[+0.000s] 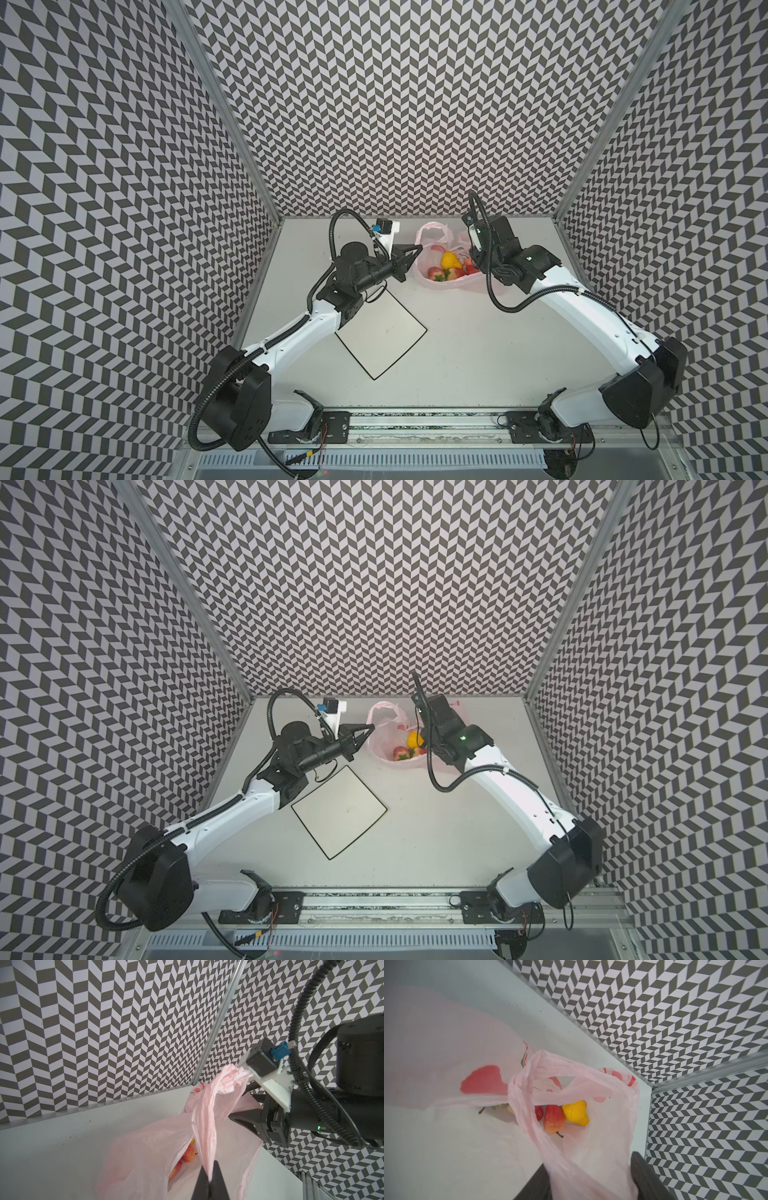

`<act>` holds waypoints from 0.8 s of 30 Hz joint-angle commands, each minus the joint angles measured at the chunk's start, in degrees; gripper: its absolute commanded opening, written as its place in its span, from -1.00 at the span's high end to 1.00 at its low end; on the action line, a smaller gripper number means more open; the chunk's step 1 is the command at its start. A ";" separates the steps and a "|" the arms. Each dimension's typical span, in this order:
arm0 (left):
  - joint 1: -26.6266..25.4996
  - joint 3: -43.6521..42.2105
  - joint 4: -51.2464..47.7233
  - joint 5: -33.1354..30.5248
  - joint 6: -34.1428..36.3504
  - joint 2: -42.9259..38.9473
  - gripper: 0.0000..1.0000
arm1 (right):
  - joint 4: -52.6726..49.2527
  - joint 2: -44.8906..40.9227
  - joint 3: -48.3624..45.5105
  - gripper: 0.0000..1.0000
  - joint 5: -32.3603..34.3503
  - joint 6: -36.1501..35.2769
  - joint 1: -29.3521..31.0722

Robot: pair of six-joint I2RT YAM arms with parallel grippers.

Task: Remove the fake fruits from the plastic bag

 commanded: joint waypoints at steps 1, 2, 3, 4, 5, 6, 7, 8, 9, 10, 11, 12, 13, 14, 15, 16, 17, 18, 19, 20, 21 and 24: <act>-0.22 1.47 -1.34 -5.08 -3.09 -1.08 1.00 | 12.68 -0.71 -1.46 0.39 5.58 1.33 0.07; -0.13 2.08 -1.79 -7.73 -4.59 -0.60 1.00 | 15.82 -1.03 -2.25 0.57 5.74 2.11 -0.20; 0.00 2.69 -1.65 -9.74 -6.18 0.07 1.00 | 18.73 -1.40 -2.88 0.75 5.33 3.54 -0.42; 0.11 3.29 -0.99 -11.38 -7.59 0.67 1.00 | 21.09 -1.58 -3.09 0.91 4.53 5.07 -0.71; 0.21 4.02 0.56 -12.62 -9.18 1.58 1.00 | 23.61 -1.64 -3.30 1.00 3.64 7.51 -0.91; 0.32 4.79 2.48 -13.51 -10.70 2.83 1.00 | 26.26 -1.67 -3.48 1.00 1.87 9.74 -1.33; 0.39 5.90 3.80 -14.22 -11.70 4.22 1.00 | 28.21 -1.52 -3.28 1.00 0.24 11.38 -1.67; 0.56 7.56 5.07 -14.56 -12.74 6.13 1.00 | 30.05 -1.13 -2.62 1.00 -1.04 13.78 -1.96; 0.87 9.81 5.95 -14.53 -13.19 8.09 1.00 | 31.57 -0.57 -1.77 1.00 -2.55 15.82 -2.32; 1.09 12.04 6.24 -14.40 -13.43 10.13 1.00 | 32.79 -0.10 -0.90 1.00 -3.98 17.62 -2.65; 1.50 14.69 6.73 -13.99 -13.93 12.41 1.00 | 33.88 0.51 0.24 1.00 -5.22 19.70 -3.12; 1.93 17.32 7.73 -13.27 -14.42 14.47 1.00 | 35.25 1.00 1.29 1.00 -6.67 21.36 -3.53; 2.35 19.36 8.81 -12.90 -15.13 16.20 1.00 | 36.80 1.24 1.91 1.00 -7.99 22.53 -4.08; 2.79 21.59 10.11 -12.53 -15.92 17.91 1.00 | 38.73 1.52 2.44 1.00 -9.22 23.63 -4.61; 3.08 23.81 11.47 -12.35 -16.28 19.46 1.00 | 40.97 1.55 2.72 1.00 -9.87 24.43 -5.07; 3.41 25.59 12.31 -12.34 -16.44 20.72 1.00 | 42.98 1.62 2.88 1.00 -10.41 24.87 -5.52; 3.54 27.73 13.12 -12.05 -16.44 22.04 1.00 | 45.05 1.66 3.05 1.00 -11.21 25.13 -6.00; 3.78 29.54 14.09 -11.53 -16.27 23.07 1.00 | 46.69 1.51 3.38 1.00 -11.83 25.30 -6.49; 3.87 30.62 15.68 -11.10 -16.18 23.73 1.00 | 47.86 1.36 3.61 1.00 -12.43 25.55 -6.96; 3.97 31.01 17.95 -10.81 -16.13 24.34 1.00 | 49.14 0.90 3.48 1.00 -13.47 25.70 -7.45; 3.92 30.89 20.52 -10.32 -16.15 24.75 1.00 | 50.62 0.02 2.74 1.00 -14.75 25.84 -7.91; 3.80 27.20 27.61 -7.35 -17.86 24.52 1.00 | 55.53 -3.96 -2.67 1.00 -18.68 25.78 -9.08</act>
